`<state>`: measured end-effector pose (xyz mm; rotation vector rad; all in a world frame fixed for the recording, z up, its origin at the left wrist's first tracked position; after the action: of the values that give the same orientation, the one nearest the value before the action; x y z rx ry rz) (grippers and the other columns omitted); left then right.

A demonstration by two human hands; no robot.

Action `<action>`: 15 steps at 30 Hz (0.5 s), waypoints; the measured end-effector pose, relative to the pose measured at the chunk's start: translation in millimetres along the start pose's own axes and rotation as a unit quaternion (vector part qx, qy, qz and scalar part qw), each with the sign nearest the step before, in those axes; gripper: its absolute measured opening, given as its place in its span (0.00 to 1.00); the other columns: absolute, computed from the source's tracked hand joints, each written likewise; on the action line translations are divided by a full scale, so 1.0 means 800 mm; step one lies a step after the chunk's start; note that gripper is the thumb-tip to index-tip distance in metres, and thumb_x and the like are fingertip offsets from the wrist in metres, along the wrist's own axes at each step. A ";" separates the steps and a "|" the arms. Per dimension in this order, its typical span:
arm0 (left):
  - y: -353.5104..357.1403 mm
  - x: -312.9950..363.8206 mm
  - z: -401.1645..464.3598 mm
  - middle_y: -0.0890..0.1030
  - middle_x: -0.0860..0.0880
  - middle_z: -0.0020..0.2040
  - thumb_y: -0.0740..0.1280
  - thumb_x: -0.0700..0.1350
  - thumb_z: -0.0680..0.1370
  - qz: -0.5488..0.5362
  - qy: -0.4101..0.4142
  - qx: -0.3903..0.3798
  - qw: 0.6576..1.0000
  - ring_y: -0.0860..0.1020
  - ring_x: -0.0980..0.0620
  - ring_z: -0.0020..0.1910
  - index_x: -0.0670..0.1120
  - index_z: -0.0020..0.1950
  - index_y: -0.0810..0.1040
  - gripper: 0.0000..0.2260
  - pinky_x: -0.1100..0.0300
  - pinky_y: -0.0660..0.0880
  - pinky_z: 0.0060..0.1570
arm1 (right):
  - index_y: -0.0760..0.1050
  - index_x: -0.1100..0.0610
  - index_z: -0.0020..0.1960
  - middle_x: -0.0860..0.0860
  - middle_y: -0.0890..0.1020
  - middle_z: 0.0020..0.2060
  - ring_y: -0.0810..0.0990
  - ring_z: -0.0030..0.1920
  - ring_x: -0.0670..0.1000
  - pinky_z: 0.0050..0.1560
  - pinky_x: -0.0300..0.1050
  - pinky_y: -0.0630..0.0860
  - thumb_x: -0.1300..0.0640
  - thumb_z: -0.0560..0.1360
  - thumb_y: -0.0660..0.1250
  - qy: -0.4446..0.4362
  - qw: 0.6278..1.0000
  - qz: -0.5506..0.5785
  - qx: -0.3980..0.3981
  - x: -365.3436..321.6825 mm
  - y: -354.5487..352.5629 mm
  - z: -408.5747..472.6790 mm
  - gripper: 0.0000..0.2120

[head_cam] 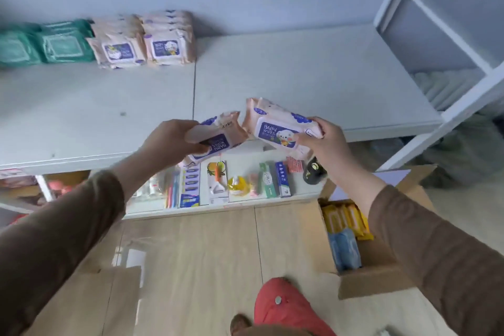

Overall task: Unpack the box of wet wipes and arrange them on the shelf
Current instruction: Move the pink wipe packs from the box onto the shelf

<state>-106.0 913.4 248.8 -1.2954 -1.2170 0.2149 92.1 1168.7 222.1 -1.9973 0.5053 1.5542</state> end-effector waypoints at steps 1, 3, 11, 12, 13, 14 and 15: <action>-0.023 -0.012 0.007 0.82 0.53 0.38 0.78 0.48 0.68 0.001 -0.001 0.011 1.000 0.79 0.50 0.40 0.52 0.47 0.83 0.10 0.56 0.72 0.38 | 0.81 0.57 0.53 0.52 0.87 0.47 0.86 0.43 0.50 0.39 0.43 0.80 0.63 0.71 0.75 -0.012 1.000 0.006 0.001 -0.014 0.021 0.015 0.11; -0.063 -0.042 0.031 0.82 0.52 0.38 0.78 0.48 0.68 0.004 -0.012 0.030 0.999 0.78 0.48 0.40 0.51 0.47 0.83 0.10 0.55 0.71 0.38 | 0.81 0.58 0.54 0.53 0.87 0.47 0.85 0.42 0.51 0.38 0.41 0.78 0.63 0.71 0.75 -0.018 1.000 0.021 -0.002 -0.034 0.064 0.050 0.11; -0.197 -0.169 0.194 0.82 0.48 0.41 0.77 0.50 0.69 0.087 -0.082 0.064 0.991 0.78 0.46 0.42 0.51 0.48 0.82 0.10 0.56 0.69 0.35 | 0.80 0.63 0.55 0.53 0.83 0.43 0.82 0.32 0.41 0.29 0.32 0.73 0.68 0.73 0.70 0.014 0.997 0.045 -0.066 -0.090 0.247 0.249 0.11; -0.197 -0.177 0.198 0.81 0.49 0.40 0.77 0.50 0.68 0.102 -0.085 0.060 0.989 0.78 0.46 0.42 0.51 0.47 0.82 0.11 0.56 0.70 0.36 | 0.79 0.64 0.54 0.53 0.83 0.42 0.81 0.31 0.40 0.28 0.31 0.73 0.69 0.73 0.70 0.009 0.997 0.034 -0.069 -0.091 0.253 0.254 0.10; -0.200 -0.182 0.205 0.81 0.49 0.40 0.77 0.51 0.68 0.111 -0.083 0.054 0.989 0.78 0.46 0.42 0.50 0.47 0.81 0.11 0.55 0.70 0.37 | 0.79 0.65 0.53 0.53 0.83 0.41 0.81 0.30 0.39 0.29 0.32 0.73 0.70 0.72 0.70 0.006 0.997 0.034 -0.074 -0.094 0.261 0.265 0.10; -0.206 -0.188 0.216 0.81 0.49 0.40 0.77 0.51 0.68 0.117 -0.075 0.057 0.989 0.78 0.45 0.43 0.50 0.46 0.81 0.11 0.55 0.70 0.39 | 0.79 0.65 0.52 0.52 0.82 0.40 0.81 0.30 0.39 0.30 0.32 0.74 0.71 0.72 0.70 0.008 0.996 0.036 -0.077 -0.098 0.269 0.277 0.10; -0.214 -0.194 0.231 0.80 0.49 0.39 0.77 0.51 0.68 0.122 -0.073 0.058 0.988 0.78 0.45 0.43 0.50 0.45 0.80 0.11 0.54 0.70 0.40 | 0.79 0.64 0.52 0.52 0.82 0.40 0.81 0.30 0.40 0.32 0.33 0.75 0.71 0.72 0.70 0.012 0.996 0.031 -0.080 -0.099 0.283 0.298 0.10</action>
<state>-395.7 854.9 263.1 -1.3440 -1.1471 0.5580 -244.4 1139.8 212.8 -2.1402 0.4697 1.6554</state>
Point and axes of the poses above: each hand's wrist, its own z-axis towards the middle knuckle, its own y-axis out of the palm, x = y × z, the point moved 5 cm from there along z, towards the middle knuckle
